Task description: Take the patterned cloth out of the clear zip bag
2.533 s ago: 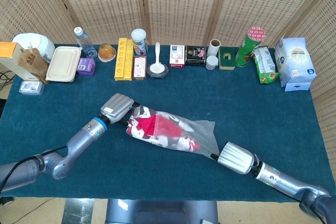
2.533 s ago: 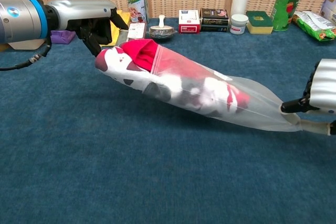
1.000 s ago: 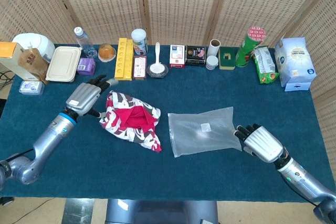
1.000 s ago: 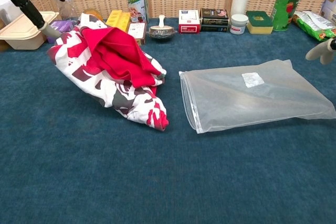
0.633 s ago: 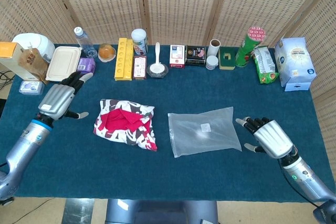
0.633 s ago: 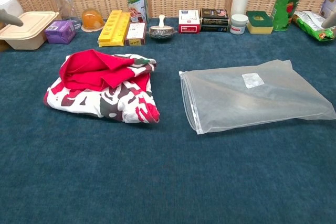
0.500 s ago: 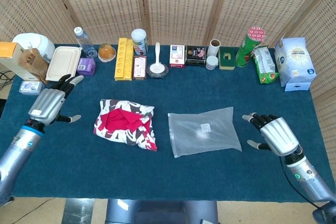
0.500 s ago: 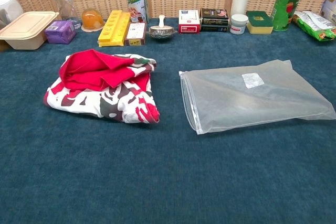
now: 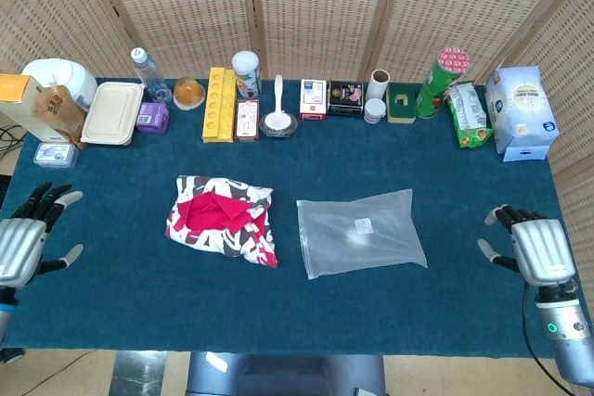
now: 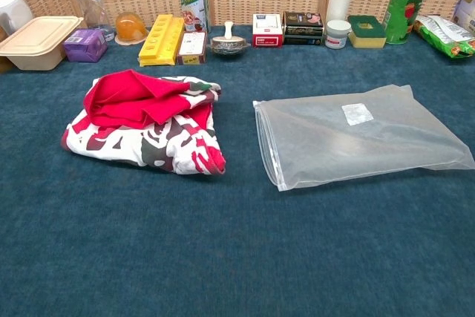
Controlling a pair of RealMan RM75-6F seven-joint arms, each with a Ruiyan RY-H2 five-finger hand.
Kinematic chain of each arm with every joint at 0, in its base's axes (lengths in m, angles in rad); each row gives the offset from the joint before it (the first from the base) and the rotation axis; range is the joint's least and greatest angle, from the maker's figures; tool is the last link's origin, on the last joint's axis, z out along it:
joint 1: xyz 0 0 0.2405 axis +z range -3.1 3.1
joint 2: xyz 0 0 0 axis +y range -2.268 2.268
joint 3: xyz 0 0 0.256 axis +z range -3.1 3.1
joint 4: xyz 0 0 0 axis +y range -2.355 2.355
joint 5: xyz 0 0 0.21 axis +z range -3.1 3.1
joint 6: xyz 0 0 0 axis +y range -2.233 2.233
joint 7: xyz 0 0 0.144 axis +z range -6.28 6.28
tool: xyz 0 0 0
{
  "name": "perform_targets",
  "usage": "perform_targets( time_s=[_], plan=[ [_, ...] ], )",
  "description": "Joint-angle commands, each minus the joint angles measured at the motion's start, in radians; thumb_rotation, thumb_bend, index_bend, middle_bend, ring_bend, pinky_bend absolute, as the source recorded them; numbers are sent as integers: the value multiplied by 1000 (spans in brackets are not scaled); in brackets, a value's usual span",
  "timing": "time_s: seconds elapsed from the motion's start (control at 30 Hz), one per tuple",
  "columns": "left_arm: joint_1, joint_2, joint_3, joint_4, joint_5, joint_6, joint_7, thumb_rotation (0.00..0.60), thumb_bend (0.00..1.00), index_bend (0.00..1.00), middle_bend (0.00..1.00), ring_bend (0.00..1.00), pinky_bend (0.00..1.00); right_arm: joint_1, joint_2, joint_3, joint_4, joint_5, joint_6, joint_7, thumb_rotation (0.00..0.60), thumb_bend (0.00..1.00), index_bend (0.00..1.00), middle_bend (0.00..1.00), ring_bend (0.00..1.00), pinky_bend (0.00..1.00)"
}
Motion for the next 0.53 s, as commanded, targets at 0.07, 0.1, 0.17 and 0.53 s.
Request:
perform_targets(
  time_s=[0.07, 0.1, 0.17, 0.53],
  plan=[
    [98, -37, 36, 36, 21, 94, -21, 600, 225, 172, 125, 43, 250, -57, 25, -4, -39, 23, 24, -21, 511, 312, 494, 508, 584, 634],
    [111, -42, 38, 44, 22, 104, -29, 600, 226, 172, 130, 46, 250, -65, 25, -4, -42, 26, 29, -24, 511, 312, 498, 509, 584, 633],
    [134, -50, 38, 56, 23, 122, -43, 600, 225, 173, 136, 50, 250, -80, 27, -2, -45, 20, 44, -27, 513, 312, 505, 515, 584, 634],
    [159, -50, 11, 49, 48, 138, -52, 600, 225, 175, 136, 50, 251, -106, 36, 10, -61, -7, 49, -20, 511, 311, 505, 524, 584, 633]
  ],
)
